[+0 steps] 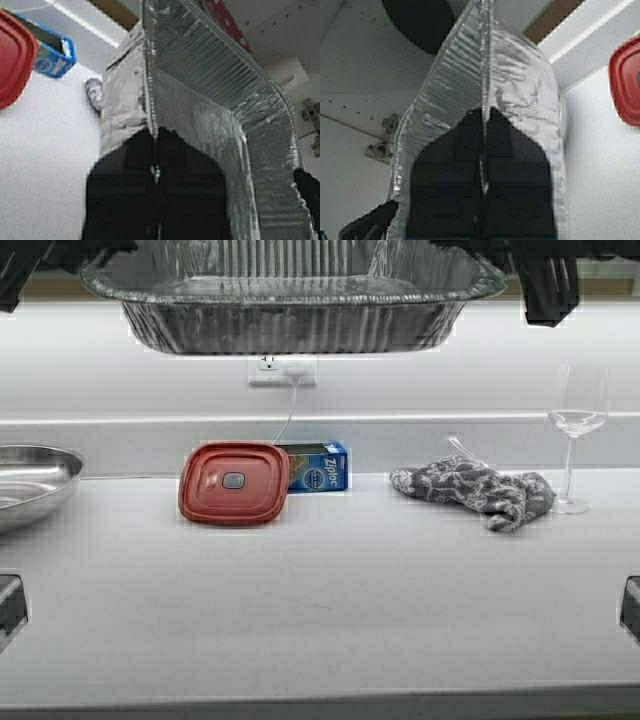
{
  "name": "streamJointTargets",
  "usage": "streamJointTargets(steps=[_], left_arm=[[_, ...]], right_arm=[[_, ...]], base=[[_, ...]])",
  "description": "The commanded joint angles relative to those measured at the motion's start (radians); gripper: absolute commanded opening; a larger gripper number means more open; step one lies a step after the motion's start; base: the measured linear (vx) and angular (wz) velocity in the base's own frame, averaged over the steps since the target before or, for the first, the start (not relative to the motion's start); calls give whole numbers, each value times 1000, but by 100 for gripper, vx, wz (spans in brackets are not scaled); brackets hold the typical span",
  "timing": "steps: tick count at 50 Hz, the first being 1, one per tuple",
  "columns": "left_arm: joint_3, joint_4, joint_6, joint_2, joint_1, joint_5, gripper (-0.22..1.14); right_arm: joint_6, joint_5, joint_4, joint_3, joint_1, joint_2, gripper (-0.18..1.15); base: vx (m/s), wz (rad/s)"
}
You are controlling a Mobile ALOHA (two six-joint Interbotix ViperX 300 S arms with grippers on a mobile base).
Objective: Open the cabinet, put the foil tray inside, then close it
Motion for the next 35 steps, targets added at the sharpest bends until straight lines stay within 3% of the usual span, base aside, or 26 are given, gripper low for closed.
streamJointTargets(steps=[1,21,35], left_arm=[[-120,26,8,75,-28,-6,3],[-379,61,9,301,-64,-60,3],[-479,35,8,400,-44,-60,3]], right_arm=[[37,5,-18,-78,9,6,8],[61,5,-23,-245,9,101,8],[215,35,-140,-428,-35,167,8]], base=[[0,0],[0,0],[0,0]])
